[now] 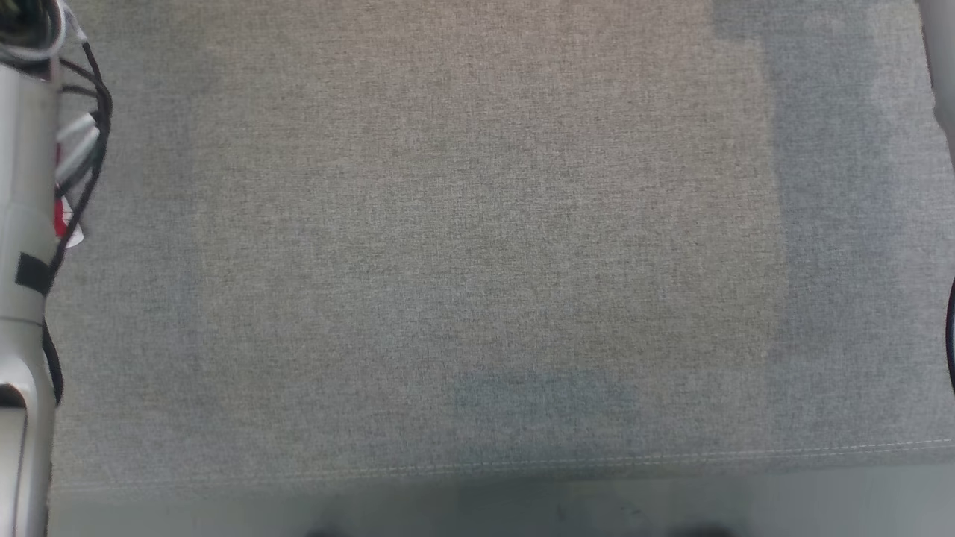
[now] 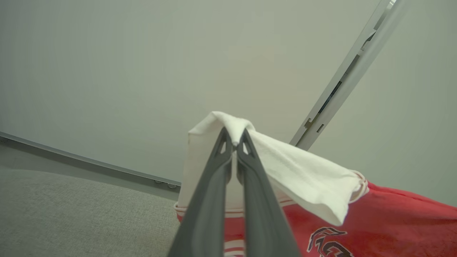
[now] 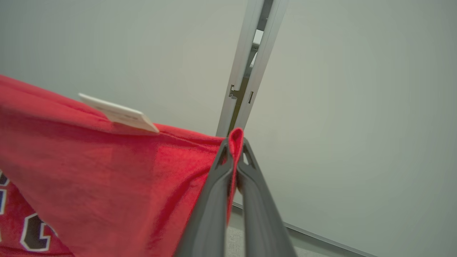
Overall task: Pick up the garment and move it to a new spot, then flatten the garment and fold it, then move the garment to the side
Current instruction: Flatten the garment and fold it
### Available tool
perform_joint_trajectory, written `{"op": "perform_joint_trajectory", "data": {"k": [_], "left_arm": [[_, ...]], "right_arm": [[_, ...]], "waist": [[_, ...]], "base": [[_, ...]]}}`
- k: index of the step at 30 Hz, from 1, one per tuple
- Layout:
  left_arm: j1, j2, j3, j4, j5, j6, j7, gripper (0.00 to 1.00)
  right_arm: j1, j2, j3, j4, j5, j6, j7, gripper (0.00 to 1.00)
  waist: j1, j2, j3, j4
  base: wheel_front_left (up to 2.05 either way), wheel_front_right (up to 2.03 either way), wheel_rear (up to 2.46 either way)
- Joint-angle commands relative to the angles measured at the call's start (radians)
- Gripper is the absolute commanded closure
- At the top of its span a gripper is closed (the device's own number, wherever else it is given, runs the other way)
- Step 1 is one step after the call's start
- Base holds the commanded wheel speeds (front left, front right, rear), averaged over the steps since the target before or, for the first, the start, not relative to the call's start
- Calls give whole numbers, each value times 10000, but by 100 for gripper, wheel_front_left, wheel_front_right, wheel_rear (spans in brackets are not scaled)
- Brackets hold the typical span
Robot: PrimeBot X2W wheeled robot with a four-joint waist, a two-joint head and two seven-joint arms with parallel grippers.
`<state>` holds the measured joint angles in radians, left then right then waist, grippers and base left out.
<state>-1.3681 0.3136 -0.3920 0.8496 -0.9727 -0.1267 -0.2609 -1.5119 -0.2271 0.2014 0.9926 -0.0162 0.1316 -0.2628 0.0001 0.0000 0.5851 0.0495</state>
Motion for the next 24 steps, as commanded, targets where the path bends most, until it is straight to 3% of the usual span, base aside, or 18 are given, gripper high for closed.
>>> {"op": "perform_joint_trajectory", "data": {"k": [1,13,20,24], "left_arm": [[533,-28,301,-287,4,-34,-36,100],[5533,-393,1541,-3898,714,-36,-27,100],[8394,-402,1761,-5834,534,432,-13,100],[9906,-229,1696,-6853,532,935,202,100]], "right_arm": [[396,-117,80,-299,429,-17,-41,100],[4609,-1094,1473,-3019,4001,-18,-40,100],[7139,-1389,1650,-4053,5445,-18,-40,100],[8441,-1497,1766,-4452,5925,-18,-41,100]], "waist": [[-1,0,-49,142],[-1,0,-1134,416],[-1,0,-1935,330],[-1,0,-2450,269]], "base": [[0,0,0],[0,0,0],[0,0,0],[0,0,0]]}}
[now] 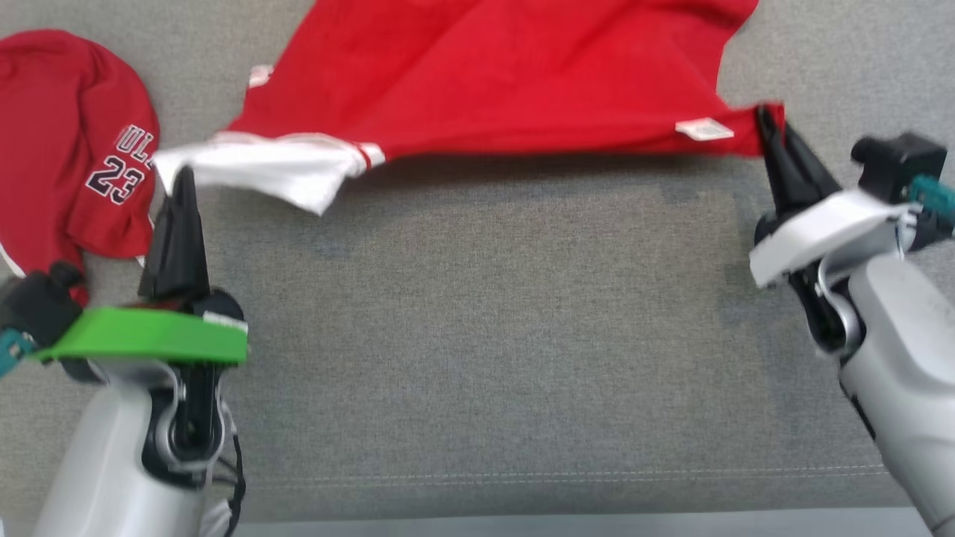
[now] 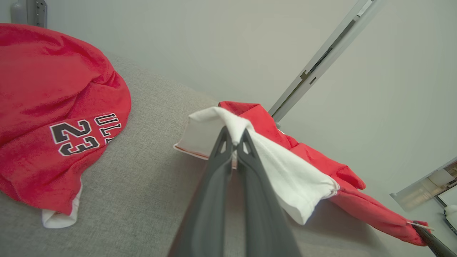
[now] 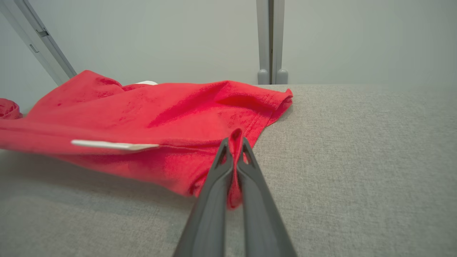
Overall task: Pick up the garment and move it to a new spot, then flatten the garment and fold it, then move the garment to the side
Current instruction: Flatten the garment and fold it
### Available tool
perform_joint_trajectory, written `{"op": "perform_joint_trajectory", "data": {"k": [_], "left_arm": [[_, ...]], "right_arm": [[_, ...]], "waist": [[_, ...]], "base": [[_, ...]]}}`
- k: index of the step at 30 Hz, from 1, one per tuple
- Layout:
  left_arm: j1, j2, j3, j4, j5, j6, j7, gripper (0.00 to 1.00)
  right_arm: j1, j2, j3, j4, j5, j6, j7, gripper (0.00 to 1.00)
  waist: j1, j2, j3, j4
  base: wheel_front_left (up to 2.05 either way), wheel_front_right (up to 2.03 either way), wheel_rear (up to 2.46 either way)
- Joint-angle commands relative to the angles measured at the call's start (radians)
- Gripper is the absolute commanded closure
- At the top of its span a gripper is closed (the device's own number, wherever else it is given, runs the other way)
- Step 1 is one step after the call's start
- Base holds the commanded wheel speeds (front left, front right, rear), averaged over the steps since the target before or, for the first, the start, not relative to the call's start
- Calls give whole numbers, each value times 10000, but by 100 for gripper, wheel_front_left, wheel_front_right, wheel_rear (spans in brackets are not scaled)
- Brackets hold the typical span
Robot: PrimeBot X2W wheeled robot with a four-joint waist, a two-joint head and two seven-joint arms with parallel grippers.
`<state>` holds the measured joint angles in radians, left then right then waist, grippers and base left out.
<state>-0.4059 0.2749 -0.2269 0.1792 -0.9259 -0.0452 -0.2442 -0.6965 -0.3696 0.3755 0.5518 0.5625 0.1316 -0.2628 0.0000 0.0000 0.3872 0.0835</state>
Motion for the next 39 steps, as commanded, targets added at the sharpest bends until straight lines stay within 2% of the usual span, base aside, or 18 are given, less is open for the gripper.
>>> {"op": "perform_joint_trajectory", "data": {"k": [1,10,15,22,28,33,39], "left_arm": [[637,151,-6,-376,16,227,124,100],[3176,319,-174,-1709,-46,1188,550,100],[4376,333,-285,-2214,-149,1662,783,100],[5518,294,-809,-2398,-397,1914,1417,100],[6031,502,-1052,-2318,-465,2106,1914,100],[6142,752,-1177,-2365,-530,2206,2423,100],[5660,948,-1225,-2586,-465,2093,2706,100]], "right_arm": [[554,-120,26,-108,146,-18,-41,100],[2638,38,180,-333,20,-18,-40,100],[3704,176,-132,-388,-121,-18,-40,100],[5257,263,-742,-685,-463,-18,214,100],[6236,381,-1261,-1169,-749,-18,670,100],[6722,446,-1606,-1704,-983,-18,1038,100],[6794,500,-1852,-2276,-1198,-18,1505,100]], "waist": [[0,0,-586,-73],[0,0,-1568,-143],[0,0,-2024,-89],[0,0,-2588,24],[0,0,-2782,28],[0,0,-2776,36],[0,0,-2653,50]], "base": [[0,0,0],[0,0,0],[0,0,0],[0,0,0],[0,0,0],[0,0,0],[0,0,0]]}}
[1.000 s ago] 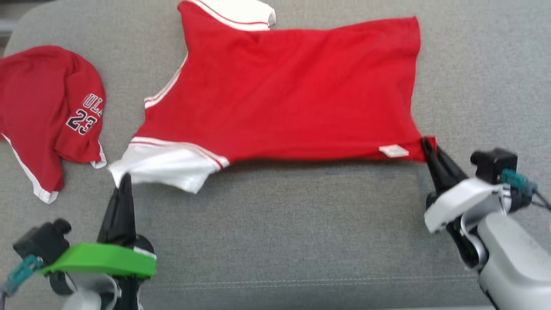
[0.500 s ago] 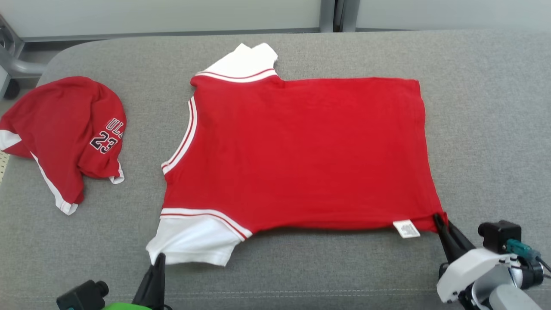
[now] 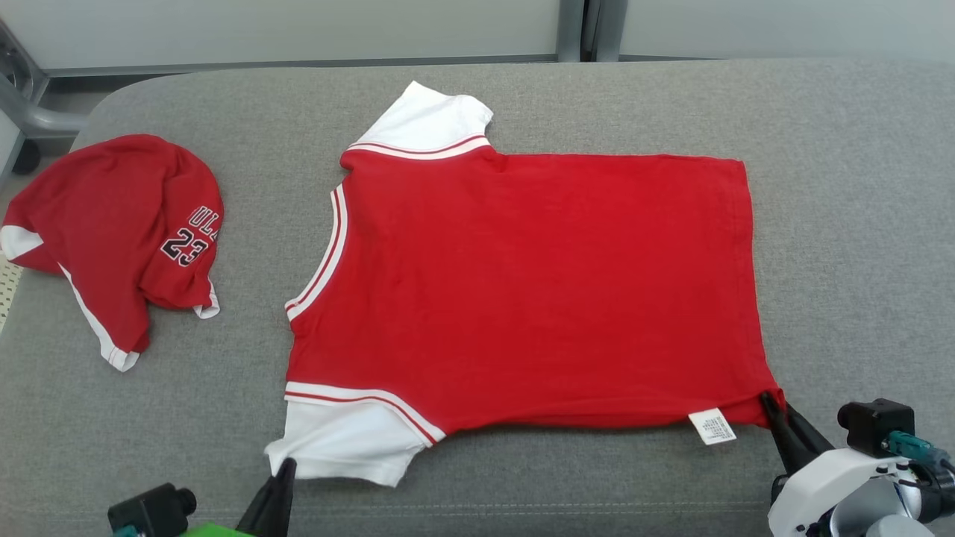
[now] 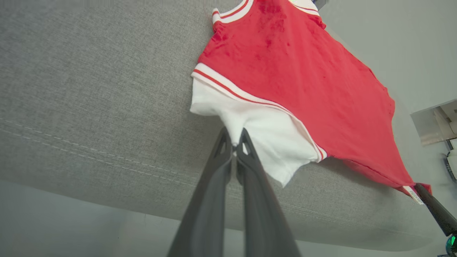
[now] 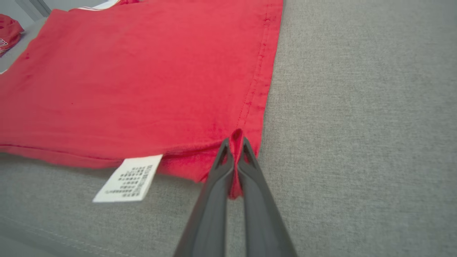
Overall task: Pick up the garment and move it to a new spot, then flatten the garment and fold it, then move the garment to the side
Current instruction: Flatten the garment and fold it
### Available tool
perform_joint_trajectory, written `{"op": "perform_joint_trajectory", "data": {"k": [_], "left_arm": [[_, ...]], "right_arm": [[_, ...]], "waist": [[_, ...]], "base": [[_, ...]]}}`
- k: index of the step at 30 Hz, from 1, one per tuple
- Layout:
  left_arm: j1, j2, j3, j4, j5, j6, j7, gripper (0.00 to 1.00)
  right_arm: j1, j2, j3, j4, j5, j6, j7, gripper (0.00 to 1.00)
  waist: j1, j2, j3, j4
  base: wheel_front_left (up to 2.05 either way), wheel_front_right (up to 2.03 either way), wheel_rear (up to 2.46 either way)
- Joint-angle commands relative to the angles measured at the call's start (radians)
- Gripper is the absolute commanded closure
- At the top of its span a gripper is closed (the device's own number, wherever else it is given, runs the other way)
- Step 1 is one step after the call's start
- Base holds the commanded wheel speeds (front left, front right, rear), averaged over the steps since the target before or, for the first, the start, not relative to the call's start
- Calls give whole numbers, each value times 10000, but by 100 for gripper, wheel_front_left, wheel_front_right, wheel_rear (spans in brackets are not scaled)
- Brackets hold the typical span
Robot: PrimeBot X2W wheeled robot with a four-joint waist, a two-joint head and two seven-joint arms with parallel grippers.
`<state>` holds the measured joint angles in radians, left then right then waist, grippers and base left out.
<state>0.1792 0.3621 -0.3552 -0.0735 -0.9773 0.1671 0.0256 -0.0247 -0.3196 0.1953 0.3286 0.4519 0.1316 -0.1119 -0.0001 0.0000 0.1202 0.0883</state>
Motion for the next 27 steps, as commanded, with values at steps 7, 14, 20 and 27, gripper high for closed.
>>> {"op": "perform_joint_trajectory", "data": {"k": [7,14,20,27], "left_arm": [[-1260,301,330,-312,-5,-283,170,100],[-2598,408,492,363,-272,-702,541,100],[-3995,195,495,1480,-499,-1125,784,100],[-5273,0,440,2901,-611,-1627,862,100]], "right_arm": [[-485,-24,-334,-666,-141,-16,415,100],[-1616,-102,-56,-525,-22,-18,771,100],[-2913,-236,456,277,178,-16,686,100],[-4344,-399,1303,1365,440,-16,436,100]], "waist": [[1,0,406,-123],[1,0,914,-464],[1,0,1412,-656],[1,0,1919,-781]], "base": [[0,0,0],[0,0,0],[0,0,0],[0,0,0]]}}
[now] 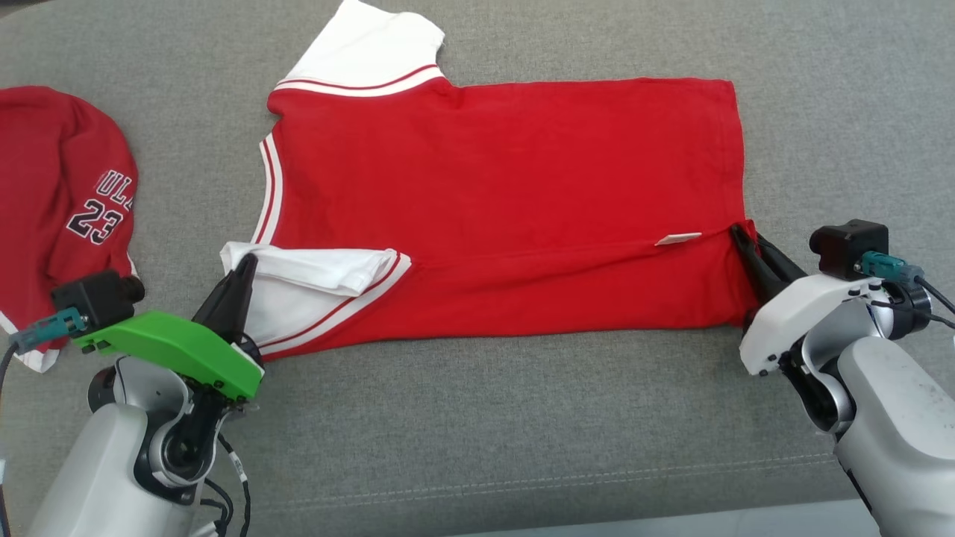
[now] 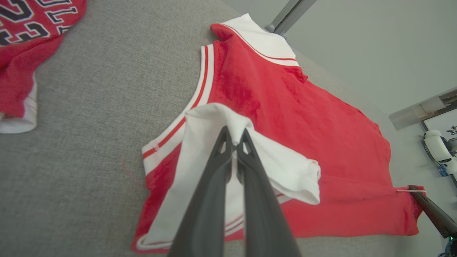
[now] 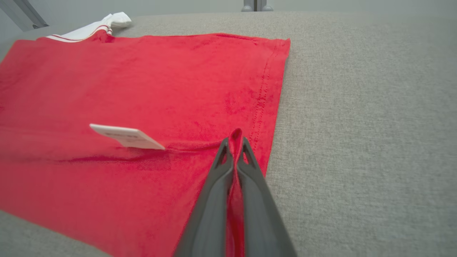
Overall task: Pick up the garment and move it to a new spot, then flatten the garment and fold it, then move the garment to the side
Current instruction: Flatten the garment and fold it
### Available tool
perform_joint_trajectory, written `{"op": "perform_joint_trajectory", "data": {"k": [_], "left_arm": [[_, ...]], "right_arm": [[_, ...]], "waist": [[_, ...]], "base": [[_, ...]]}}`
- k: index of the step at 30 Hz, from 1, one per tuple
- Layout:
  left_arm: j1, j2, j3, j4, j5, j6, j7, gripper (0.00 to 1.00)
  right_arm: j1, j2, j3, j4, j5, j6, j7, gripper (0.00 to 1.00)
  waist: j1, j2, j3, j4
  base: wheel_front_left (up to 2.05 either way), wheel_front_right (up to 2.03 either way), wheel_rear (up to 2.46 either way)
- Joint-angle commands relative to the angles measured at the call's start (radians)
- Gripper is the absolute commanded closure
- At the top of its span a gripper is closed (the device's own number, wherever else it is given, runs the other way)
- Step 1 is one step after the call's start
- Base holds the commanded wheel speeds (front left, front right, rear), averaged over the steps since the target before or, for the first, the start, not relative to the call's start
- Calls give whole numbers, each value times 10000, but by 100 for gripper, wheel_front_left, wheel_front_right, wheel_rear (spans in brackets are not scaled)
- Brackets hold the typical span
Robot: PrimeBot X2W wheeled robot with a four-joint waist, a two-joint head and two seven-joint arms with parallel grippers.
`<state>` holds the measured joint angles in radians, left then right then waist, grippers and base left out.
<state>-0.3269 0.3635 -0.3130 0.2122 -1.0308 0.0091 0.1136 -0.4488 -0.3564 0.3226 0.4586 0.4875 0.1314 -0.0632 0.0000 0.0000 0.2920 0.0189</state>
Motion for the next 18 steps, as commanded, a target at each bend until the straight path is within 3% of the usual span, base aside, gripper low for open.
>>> {"op": "perform_joint_trajectory", "data": {"k": [1,8,9,10,11,12,16,18], "left_arm": [[-354,-60,37,211,-102,-115,-72,100],[-1124,-355,19,1338,-67,-618,-447,100],[-1165,-391,-4,1470,-66,-674,-490,71],[-1223,-418,24,1608,-9,-715,-653,3],[-1284,-428,30,1733,60,-732,-737,0],[-1295,-439,1,1837,97,-764,-808,0],[-1314,-431,-3,2054,437,-802,-1450,0],[-1182,-342,-61,2072,885,-596,-1950,0]], "right_arm": [[-264,-25,145,221,166,-14,-93,100],[-1050,-62,719,1336,531,-14,-397,100],[-1113,-48,781,1471,585,-16,-469,86],[-1169,-17,855,1549,657,-14,-589,54],[-1228,11,904,1666,708,-16,-692,6],[-1257,31,948,1768,771,-14,-809,0],[-1281,160,876,2089,936,-14,-1418,0],[-1137,253,707,2182,931,-14,-1687,0]], "waist": [[0,0,260,-85],[0,0,580,-29],[0,0,604,-29],[0,0,616,-25],[0,0,624,-32],[0,0,625,-39],[0,0,569,-48],[0,0,498,-32]], "base": [[0,0,0],[0,0,0],[0,0,0],[0,0,0],[0,0,0],[0,0,0],[0,0,0],[0,0,0]]}}
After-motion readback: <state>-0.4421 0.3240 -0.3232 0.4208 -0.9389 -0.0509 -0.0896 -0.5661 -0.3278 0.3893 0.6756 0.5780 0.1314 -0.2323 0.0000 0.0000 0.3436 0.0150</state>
